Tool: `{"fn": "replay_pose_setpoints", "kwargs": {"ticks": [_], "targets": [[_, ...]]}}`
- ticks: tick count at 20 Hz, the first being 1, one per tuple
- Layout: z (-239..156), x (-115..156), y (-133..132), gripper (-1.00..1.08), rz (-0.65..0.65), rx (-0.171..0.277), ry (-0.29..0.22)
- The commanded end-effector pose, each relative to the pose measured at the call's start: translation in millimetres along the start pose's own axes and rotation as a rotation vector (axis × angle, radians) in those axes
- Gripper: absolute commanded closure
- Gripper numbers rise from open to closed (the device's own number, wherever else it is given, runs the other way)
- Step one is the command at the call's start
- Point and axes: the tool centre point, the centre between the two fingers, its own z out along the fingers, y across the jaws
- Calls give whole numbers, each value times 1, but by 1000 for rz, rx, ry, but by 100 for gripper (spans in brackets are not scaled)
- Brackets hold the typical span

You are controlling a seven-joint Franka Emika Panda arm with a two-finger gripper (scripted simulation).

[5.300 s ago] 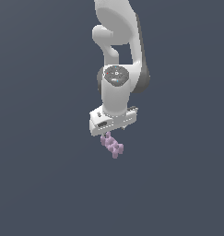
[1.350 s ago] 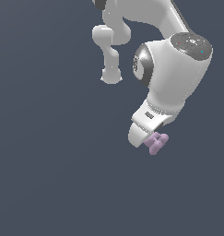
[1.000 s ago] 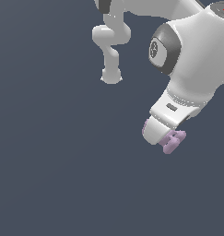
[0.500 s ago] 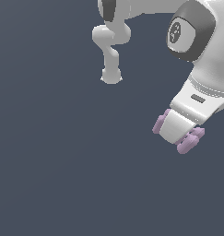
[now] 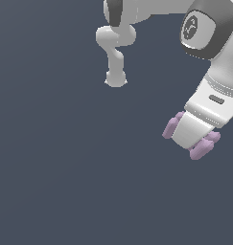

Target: Pick up the object and move it to a goal position.

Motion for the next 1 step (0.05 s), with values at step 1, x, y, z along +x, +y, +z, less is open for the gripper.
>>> {"fn": "replay_pose_setpoints", "kwargs": {"ticks": [1], "targets": [[-1,1,0,108,0,0,0]]}}
